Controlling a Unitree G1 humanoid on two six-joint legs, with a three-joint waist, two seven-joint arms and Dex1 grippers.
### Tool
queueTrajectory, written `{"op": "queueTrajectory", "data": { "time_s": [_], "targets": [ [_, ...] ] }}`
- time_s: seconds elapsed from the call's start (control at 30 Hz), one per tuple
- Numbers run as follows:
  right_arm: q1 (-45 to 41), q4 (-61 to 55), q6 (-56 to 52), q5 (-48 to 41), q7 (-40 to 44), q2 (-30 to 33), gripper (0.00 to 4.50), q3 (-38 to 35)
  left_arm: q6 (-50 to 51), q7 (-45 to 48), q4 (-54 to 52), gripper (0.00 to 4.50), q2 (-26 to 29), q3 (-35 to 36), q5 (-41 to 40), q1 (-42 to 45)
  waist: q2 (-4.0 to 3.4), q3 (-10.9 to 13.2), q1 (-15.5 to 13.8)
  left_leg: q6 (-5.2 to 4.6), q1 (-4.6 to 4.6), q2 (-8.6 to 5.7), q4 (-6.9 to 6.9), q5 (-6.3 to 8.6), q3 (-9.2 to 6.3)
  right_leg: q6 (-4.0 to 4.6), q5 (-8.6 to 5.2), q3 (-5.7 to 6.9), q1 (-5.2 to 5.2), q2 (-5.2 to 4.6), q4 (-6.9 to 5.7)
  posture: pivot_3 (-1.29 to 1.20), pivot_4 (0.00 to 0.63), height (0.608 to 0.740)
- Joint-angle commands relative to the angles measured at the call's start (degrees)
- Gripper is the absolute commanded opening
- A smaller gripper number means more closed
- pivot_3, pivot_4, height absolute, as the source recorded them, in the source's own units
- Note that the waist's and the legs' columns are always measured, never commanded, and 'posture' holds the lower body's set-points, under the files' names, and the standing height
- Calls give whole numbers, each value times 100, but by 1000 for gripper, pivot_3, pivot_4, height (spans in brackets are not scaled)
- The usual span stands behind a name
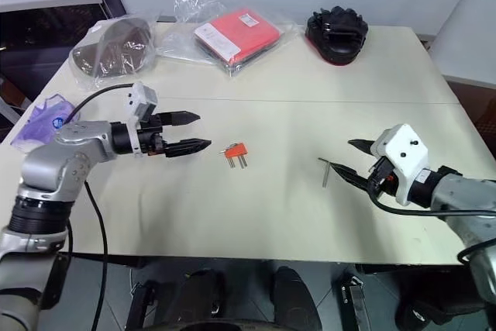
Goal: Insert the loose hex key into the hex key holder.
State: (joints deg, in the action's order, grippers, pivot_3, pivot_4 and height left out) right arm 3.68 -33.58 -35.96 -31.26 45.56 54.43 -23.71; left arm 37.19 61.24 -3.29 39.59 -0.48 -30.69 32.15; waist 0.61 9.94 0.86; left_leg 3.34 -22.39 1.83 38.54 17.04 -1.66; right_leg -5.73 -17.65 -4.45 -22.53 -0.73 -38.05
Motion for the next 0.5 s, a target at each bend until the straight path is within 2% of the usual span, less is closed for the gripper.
{"op": "queueTrajectory", "data": {
  "time_s": [0.03, 0.5],
  "targets": [
    [-248, -162, -120, -250, 92, 156, 3051, -243, -161, 215, -41, 4473, 89, -34, 40, 106, 5, 3, 0, 0, 0, 0, 0, 0, 0, 0, 0, 0, 0, 0, 0, 0, 150, 740],
    [-565, -107, -232, -235, 132, 243, 3051, -62, -119, 72, 2, 4473, -113, 86, -66, 158, 7, 4, -7, 0, -2, 1, 2, 0, -1, 0, 0, 0, -2, 0, -1, 0, 150, 740]
  ]
}}
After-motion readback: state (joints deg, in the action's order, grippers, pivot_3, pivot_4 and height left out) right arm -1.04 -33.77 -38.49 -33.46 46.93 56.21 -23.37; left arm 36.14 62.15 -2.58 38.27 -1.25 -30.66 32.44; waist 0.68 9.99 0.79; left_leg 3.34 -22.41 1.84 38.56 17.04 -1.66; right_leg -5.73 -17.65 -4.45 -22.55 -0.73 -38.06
